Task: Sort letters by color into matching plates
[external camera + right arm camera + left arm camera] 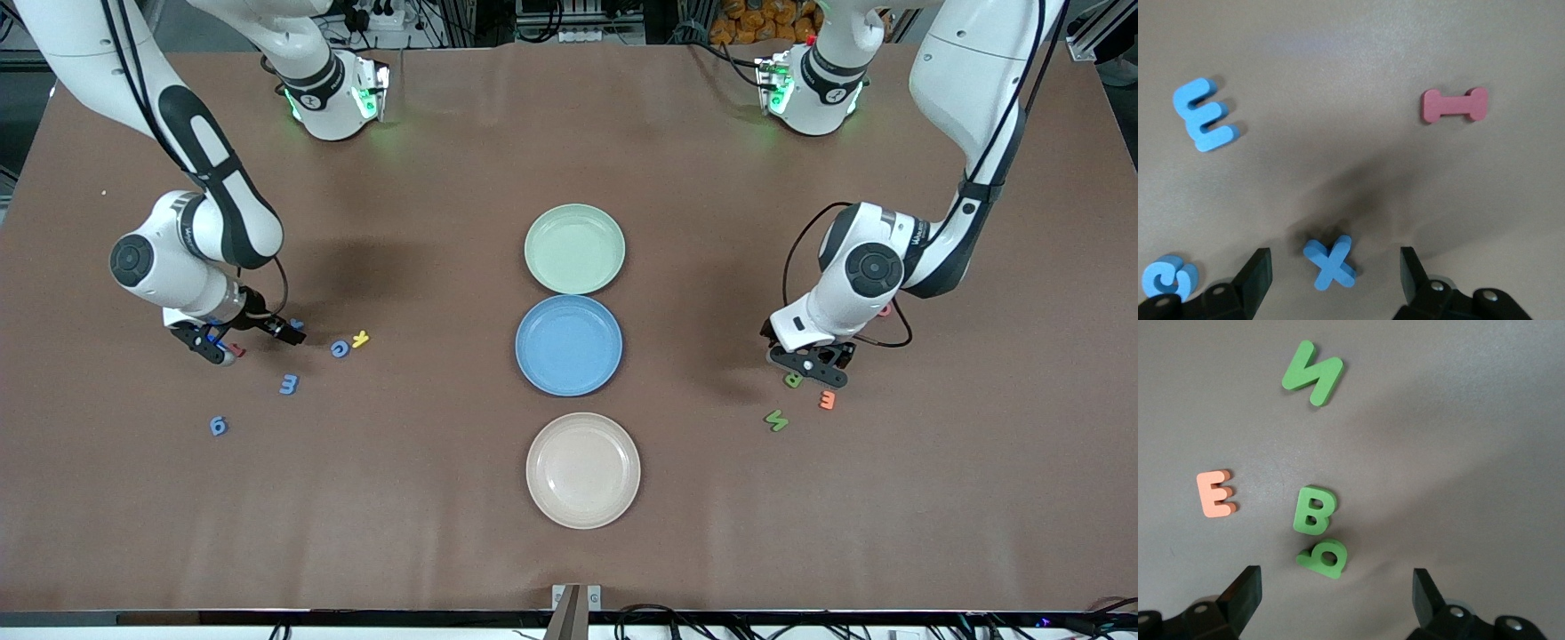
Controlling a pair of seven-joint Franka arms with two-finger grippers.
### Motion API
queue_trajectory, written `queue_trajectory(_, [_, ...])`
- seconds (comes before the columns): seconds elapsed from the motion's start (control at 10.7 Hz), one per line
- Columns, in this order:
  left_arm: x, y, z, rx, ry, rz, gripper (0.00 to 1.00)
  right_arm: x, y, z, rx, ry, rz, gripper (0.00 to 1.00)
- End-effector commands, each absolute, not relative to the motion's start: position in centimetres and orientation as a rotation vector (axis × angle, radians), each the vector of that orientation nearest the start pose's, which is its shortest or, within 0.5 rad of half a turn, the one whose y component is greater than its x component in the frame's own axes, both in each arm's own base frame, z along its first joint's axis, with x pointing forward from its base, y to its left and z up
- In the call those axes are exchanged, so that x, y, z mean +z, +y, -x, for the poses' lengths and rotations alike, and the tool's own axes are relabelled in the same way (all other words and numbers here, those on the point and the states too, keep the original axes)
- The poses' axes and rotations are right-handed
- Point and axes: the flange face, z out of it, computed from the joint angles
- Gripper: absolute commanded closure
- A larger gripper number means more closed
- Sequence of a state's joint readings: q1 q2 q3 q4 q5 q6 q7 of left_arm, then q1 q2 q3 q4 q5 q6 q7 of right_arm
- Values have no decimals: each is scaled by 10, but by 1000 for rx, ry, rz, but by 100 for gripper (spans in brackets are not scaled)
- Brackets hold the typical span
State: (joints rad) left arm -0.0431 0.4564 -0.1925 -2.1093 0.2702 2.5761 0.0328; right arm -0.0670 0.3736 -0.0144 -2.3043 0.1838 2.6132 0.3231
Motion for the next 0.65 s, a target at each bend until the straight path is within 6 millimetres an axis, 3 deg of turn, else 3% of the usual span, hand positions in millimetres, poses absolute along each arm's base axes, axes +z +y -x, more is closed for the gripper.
queue_trajectory(0.0, [195, -132, -565, -88, 819, 2971, 0, 173, -43, -509, 111, 869, 2938, 26])
queue_trajectory(0.47, [180, -112, -570, -96, 863, 2978, 2, 163, -38, -506, 127, 854, 2946, 54])
queue_trajectory(0.56, [181, -113, -571, -98, 864, 2980, 8, 161, -36, -504, 137, 850, 2949, 57])
